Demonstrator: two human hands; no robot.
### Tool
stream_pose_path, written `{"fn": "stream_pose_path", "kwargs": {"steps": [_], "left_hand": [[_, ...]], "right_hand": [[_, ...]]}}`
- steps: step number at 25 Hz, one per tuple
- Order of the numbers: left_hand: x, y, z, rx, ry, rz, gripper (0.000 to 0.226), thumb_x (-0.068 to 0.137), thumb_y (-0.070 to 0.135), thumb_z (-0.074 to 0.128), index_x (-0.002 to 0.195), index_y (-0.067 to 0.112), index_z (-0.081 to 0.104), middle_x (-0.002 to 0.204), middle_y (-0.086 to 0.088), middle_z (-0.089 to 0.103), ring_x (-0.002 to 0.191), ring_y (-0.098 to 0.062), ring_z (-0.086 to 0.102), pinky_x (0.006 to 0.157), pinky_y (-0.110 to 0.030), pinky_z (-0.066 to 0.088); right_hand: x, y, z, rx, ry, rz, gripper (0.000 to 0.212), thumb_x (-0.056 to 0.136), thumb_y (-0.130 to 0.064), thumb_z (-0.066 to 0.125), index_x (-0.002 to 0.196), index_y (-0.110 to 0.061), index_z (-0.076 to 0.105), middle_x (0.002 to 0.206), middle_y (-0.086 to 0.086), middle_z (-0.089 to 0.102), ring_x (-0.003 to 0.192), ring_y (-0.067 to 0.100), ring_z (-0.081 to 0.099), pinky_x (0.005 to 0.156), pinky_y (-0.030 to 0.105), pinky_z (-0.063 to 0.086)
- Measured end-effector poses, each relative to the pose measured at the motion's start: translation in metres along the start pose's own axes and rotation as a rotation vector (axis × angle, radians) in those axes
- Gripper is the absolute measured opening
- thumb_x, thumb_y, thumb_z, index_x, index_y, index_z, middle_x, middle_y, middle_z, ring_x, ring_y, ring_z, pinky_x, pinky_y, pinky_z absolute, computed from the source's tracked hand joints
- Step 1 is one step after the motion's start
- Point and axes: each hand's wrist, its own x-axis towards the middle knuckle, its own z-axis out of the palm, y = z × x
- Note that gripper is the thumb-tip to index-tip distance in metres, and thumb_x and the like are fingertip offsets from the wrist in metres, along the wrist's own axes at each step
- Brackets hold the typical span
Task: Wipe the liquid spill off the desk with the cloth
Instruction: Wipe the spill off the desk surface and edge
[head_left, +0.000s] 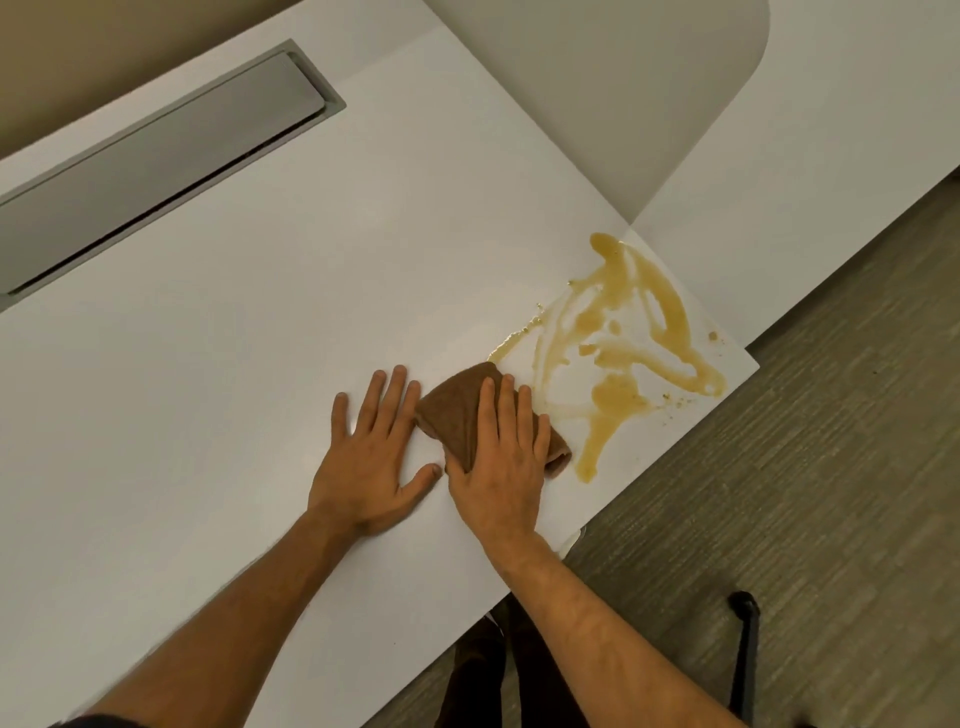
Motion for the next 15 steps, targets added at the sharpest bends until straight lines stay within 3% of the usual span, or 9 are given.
{"fn": "stream_pose_path", "kwargs": {"steps": [5, 8, 15], "left_hand": [[0.002, 0.0, -0.002, -0.02, 0.0, 0.007, 0.1, 0.095, 0.083, 0.025, 0.169, 0.024, -0.006, 0.178, -0.003, -0.009, 0.164, -0.024, -0.01, 0.129, -0.057, -0.009], [0.002, 0.0, -0.002, -0.011, -0.024, -0.013, 0.103, 0.094, 0.085, 0.023, 0.169, 0.021, -0.006, 0.178, -0.005, -0.004, 0.164, -0.024, -0.009, 0.129, -0.058, -0.009], [0.006, -0.002, -0.007, -0.01, -0.042, -0.027, 0.104, 0.094, 0.085, 0.014, 0.169, 0.014, -0.005, 0.177, -0.006, -0.005, 0.164, -0.023, -0.005, 0.129, -0.054, -0.015]], "right_hand": [[0.041, -0.011, 0.002, 0.092, 0.038, -0.092, 0.081, 0.086, -0.036, 0.066, 0.155, -0.007, 0.035, 0.161, 0.016, 0.039, 0.151, 0.032, 0.033, 0.122, 0.054, 0.026], [0.068, -0.017, 0.0, 0.126, 0.024, -0.191, 0.073, 0.089, -0.035, 0.063, 0.152, -0.007, 0.041, 0.157, 0.015, 0.045, 0.147, 0.032, 0.039, 0.12, 0.053, 0.027], [0.107, -0.022, -0.006, 0.045, -0.072, -0.328, 0.078, 0.088, -0.038, 0.07, 0.153, -0.008, 0.039, 0.155, 0.015, 0.047, 0.143, 0.034, 0.042, 0.117, 0.055, 0.03]]}}
